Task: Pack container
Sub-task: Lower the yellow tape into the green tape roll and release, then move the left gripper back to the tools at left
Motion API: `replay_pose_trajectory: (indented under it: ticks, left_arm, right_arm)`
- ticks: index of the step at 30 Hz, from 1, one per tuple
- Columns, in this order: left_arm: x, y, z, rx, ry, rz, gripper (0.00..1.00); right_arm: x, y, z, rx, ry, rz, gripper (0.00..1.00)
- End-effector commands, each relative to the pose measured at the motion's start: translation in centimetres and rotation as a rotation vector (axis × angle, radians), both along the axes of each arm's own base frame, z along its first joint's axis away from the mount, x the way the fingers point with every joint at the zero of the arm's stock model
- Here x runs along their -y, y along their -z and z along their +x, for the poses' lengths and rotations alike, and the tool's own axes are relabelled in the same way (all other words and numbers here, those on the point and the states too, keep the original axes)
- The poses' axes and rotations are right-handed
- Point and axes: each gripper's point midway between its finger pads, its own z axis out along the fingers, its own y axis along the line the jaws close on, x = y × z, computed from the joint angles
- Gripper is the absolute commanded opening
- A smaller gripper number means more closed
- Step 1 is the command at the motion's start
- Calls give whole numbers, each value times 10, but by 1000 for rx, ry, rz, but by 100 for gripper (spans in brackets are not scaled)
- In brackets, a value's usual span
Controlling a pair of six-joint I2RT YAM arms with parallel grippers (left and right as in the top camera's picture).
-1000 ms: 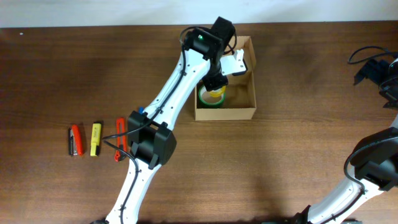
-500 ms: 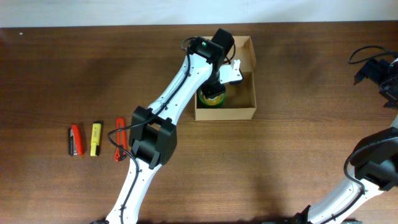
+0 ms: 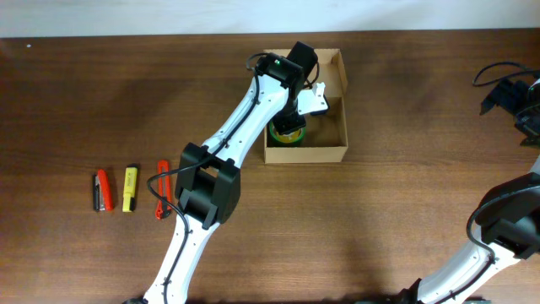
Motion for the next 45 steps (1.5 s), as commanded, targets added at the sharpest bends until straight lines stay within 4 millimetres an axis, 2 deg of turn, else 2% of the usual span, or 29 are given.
replay_pose_trajectory:
  ticks: [1,16,19,25,29,36,39,42,45]
  left_arm:
    - [1,7,-1,-6,-1,8,25]
    - [-6,6,4,17,-49,43,25]
    - [-7,1,2,16,-61,44,2]
    - [-6,-30,3,62,-72,12,2]
    - [-17,-76,10,177,-125,18,1]
    - [-69,-189,23,428,-270,-38,2]
    - [-112,-240,31,564,-420,-56,2]
    - [-170,-286,32,673,-599,-92,2]
    - [-238,-308,25,723,-782,-108,2]
  right_arm:
    - [-1,-3,0,11,-6,3,99]
    - [-1,-3,0,11,-6,3,99]
    - [-1,-3,0,11,-6,3,99]
    - [0,-3,2,19,-6,-2,99]
    - [0,-3,2,21,-6,-3,99]
    - [1,-3,3,23,-6,-4,99]
    - [1,-3,3,23,-6,-4,99]
    - [1,-3,3,23,-6,-4,99]
    - [1,-3,3,23,-6,-4,99]
